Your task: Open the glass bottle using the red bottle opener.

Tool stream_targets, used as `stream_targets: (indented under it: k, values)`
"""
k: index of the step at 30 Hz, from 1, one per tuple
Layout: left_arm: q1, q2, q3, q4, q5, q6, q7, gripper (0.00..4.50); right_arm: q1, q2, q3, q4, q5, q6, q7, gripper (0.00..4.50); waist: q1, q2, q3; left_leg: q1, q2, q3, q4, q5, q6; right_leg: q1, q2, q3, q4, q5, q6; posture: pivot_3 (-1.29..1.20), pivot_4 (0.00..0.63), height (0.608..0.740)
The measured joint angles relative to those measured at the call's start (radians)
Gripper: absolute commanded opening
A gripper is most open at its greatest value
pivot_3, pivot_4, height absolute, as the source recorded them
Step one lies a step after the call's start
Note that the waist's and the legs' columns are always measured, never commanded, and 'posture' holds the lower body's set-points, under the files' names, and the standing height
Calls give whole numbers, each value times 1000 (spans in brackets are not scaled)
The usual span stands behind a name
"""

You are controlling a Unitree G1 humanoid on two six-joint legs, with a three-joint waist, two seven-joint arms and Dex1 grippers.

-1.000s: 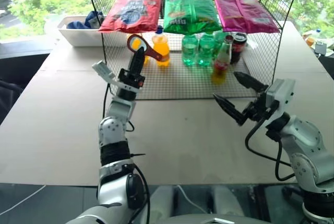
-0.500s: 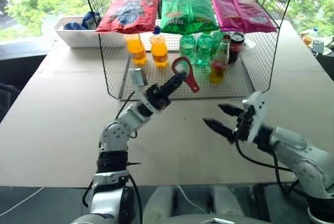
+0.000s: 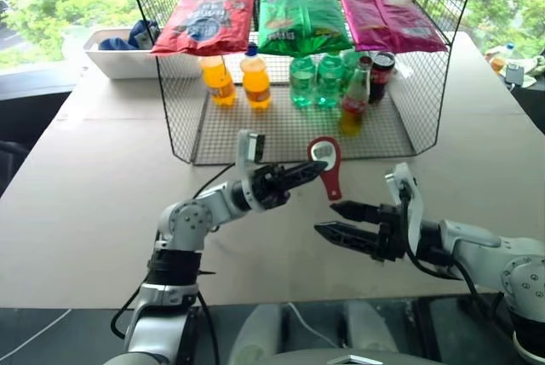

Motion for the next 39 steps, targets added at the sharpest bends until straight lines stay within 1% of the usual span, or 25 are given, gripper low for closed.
stream_targets:
  k: [4,8,10,11,13,14,17,19,30,34,37,39]
  values:
    - [18,2,-7,-9,3,6,-6,68,-41,3,50,4,39,-8,-36,4500,1,0,0,0,0,0,0,0,0,0,0,0,0,0,0,0,150,740]
    - [20,3,-7,-14,3,6,-7,68,-57,-5,69,18,62,-17,-46,4500,2,0,0,0,0,0,0,0,0,0,0,0,-1,0,0,0,150,740]
    - [20,0,-6,-18,3,7,2,0,-57,-15,72,20,74,-21,-49,3958,1,0,0,0,0,0,0,0,0,0,0,0,-1,0,0,0,150,740]
    - [20,-6,-6,-32,-1,12,13,0,-57,-26,76,24,75,-24,-52,3483,1,0,0,0,0,0,0,0,0,0,0,0,-1,0,0,0,150,740]
    - [20,-9,-5,-51,-5,21,23,0,-58,-36,77,31,75,-24,-55,2753,1,0,0,0,0,0,0,0,0,0,0,0,-1,0,0,0,150,740]
    - [20,-10,-5,-59,-7,25,29,0,-58,-41,78,35,76,-25,-56,2213,1,0,0,0,0,0,0,0,0,0,0,0,-1,0,0,0,150,740]
    - [21,-14,-4,-70,-25,29,29,0,-63,-45,78,44,76,-26,-63,807,1,0,0,0,0,0,0,0,0,0,0,0,-1,0,0,0,150,740]
    - [25,-15,-2,-78,-32,29,29,0,-65,-45,79,50,77,-29,-71,40,1,0,0,0,0,0,0,0,0,0,0,0,-1,0,0,0,150,740]
    - [45,-15,6,-86,-41,26,27,0,-60,-44,100,51,100,-50,-98,40,1,0,0,0,0,0,0,0,0,0,0,0,-1,0,0,0,150,740]
    - [49,-36,17,-97,-49,22,63,0,-56,-44,100,51,99,-69,-108,40,1,0,0,0,0,0,0,0,0,0,0,0,-1,0,0,0,150,740]
    - [48,-57,25,-106,-37,-5,102,1021,-57,-41,100,51,92,-88,-108,0,2,0,0,0,0,0,0,0,0,0,0,0,-1,0,0,0,150,740]
    - [39,-91,51,-103,-29,-48,159,1885,-56,-38,100,51,85,-96,-108,0,2,0,0,0,0,0,0,0,0,0,0,0,-1,0,0,0,150,740]
